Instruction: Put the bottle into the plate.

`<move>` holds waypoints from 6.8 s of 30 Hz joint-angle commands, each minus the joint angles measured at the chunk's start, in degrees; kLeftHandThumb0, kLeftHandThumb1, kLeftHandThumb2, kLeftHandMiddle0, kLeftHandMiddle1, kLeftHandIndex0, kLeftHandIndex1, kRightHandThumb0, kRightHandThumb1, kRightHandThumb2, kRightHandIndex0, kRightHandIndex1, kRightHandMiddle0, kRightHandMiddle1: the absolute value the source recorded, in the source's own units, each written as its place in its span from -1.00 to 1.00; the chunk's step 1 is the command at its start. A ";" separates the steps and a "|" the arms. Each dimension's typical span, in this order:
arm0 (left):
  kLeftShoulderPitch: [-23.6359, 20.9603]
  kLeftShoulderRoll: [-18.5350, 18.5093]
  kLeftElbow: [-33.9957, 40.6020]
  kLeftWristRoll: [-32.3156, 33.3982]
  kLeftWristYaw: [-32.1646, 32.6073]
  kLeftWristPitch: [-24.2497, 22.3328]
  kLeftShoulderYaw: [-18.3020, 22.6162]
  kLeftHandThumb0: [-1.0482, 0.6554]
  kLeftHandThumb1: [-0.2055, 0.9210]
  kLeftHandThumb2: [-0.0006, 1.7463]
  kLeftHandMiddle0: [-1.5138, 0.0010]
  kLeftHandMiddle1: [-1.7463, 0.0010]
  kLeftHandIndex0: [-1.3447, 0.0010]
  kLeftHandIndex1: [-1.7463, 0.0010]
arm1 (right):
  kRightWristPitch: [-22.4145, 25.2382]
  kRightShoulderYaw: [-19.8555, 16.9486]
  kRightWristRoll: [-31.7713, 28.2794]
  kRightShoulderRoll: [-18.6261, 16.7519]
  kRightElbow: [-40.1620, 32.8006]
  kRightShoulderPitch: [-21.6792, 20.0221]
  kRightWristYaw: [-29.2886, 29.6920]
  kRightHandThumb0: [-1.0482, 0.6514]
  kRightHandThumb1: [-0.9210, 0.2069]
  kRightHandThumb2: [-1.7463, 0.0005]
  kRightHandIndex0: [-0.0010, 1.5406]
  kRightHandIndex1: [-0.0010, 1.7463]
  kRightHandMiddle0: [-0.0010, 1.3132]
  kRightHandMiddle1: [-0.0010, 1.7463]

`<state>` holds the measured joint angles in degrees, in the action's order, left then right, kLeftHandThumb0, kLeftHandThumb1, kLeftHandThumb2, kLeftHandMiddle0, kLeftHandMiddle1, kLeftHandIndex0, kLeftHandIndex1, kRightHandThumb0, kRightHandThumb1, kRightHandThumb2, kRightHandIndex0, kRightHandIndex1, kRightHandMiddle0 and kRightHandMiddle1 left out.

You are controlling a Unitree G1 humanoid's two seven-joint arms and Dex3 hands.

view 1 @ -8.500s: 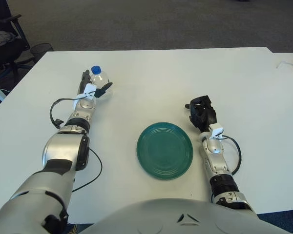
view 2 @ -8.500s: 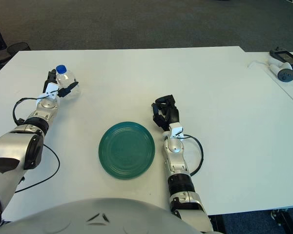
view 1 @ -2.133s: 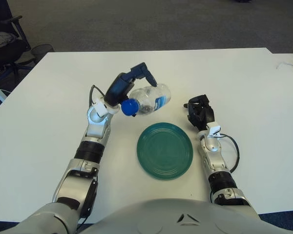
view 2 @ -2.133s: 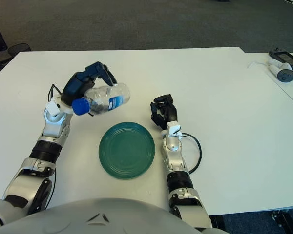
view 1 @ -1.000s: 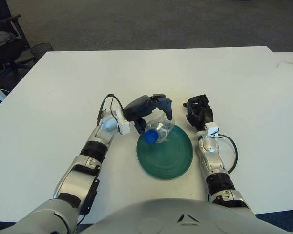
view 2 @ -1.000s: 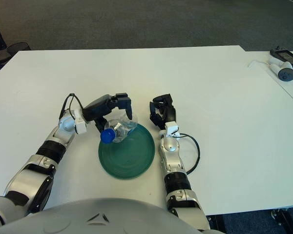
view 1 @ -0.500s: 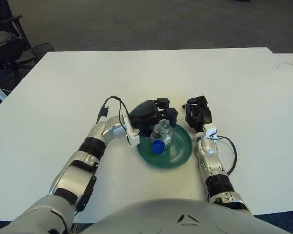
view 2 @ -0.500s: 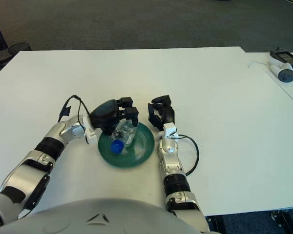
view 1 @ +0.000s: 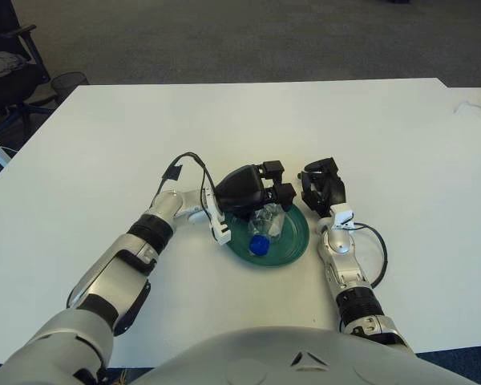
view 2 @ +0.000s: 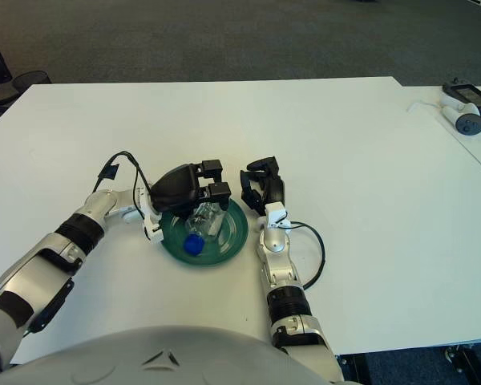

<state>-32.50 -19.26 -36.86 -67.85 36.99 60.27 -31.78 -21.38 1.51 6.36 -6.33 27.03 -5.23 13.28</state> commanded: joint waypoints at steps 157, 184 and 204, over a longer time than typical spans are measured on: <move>5.21 0.60 9.09 81.76 -32.90 -15.98 24.77 -0.98 1.00 -0.26 0.71 0.92 1.00 0.16 | 5.93 -1.34 -3.11 0.01 10.87 5.28 -6.68 -0.17 -1.00 0.41 -0.47 0.25 -0.70 1.00; 11.87 11.58 2.71 81.98 -30.45 -23.17 40.45 -0.30 0.52 0.04 0.31 -0.75 0.43 -0.96 | 7.68 -0.99 -3.29 0.45 8.24 6.37 -7.58 -0.17 -1.00 0.41 -0.50 0.27 -0.70 1.00; 19.35 14.56 3.45 72.93 -25.22 -38.37 40.87 -0.29 0.14 0.33 -0.17 -1.00 0.23 -1.00 | 7.66 -1.07 -3.30 0.59 8.10 6.30 -8.04 -0.17 -1.00 0.41 -0.49 0.24 -0.70 1.00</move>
<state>-13.79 -3.28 -31.95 6.39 11.49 23.25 8.26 -22.19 0.59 3.61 -5.97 28.63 -6.29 5.89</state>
